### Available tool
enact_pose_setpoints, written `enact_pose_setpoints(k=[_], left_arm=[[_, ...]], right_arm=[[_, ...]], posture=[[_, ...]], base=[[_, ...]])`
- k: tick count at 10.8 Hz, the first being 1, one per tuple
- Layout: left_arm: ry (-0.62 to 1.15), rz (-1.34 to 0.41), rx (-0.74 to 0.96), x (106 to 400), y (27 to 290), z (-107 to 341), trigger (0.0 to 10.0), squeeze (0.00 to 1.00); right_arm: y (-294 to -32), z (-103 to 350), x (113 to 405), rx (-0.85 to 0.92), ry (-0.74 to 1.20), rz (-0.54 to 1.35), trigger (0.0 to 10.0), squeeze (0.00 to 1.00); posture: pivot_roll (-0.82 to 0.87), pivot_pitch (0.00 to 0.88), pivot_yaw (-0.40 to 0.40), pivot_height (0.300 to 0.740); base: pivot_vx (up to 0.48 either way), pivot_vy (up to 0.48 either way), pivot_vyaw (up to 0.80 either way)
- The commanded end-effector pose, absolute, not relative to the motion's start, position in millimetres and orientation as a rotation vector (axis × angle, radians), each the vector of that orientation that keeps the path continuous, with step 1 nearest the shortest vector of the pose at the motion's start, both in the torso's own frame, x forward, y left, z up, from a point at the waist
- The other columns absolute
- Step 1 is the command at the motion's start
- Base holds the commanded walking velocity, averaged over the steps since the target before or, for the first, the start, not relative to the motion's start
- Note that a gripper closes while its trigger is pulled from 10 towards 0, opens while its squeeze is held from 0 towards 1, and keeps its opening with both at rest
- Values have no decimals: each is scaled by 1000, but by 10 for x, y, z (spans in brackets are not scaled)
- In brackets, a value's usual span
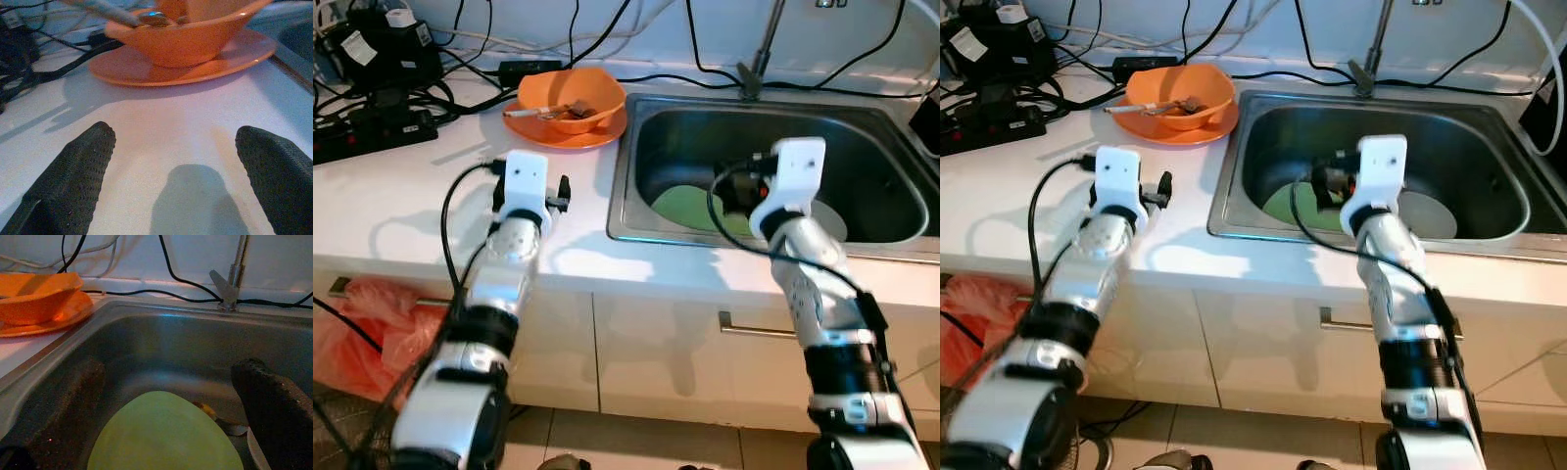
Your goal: Kitchen organization
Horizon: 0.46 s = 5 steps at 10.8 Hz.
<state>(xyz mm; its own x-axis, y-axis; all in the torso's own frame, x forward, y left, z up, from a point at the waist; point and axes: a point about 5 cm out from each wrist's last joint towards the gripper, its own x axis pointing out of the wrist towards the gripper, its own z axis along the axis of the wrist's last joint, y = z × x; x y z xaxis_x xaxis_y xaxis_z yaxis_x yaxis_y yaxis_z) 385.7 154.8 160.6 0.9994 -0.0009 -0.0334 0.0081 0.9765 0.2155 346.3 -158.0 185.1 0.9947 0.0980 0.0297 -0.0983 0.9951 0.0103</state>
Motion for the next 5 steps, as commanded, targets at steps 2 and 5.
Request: enact_pose_setpoints(k=[2,5], left_arm=[[30,-54,227,3913,1422,1678,10000,0],[20,-86,226,3950,1350,1726,10000,0]], right_arm=[[-1586,1886,3442,8,-40,88,10000,0],[-1587,1904,3424,20,-43,80,10000,0]], posture=[[31,69,29,740],[30,100,42,740]], base=[[0,0,647],[0,0,0]])
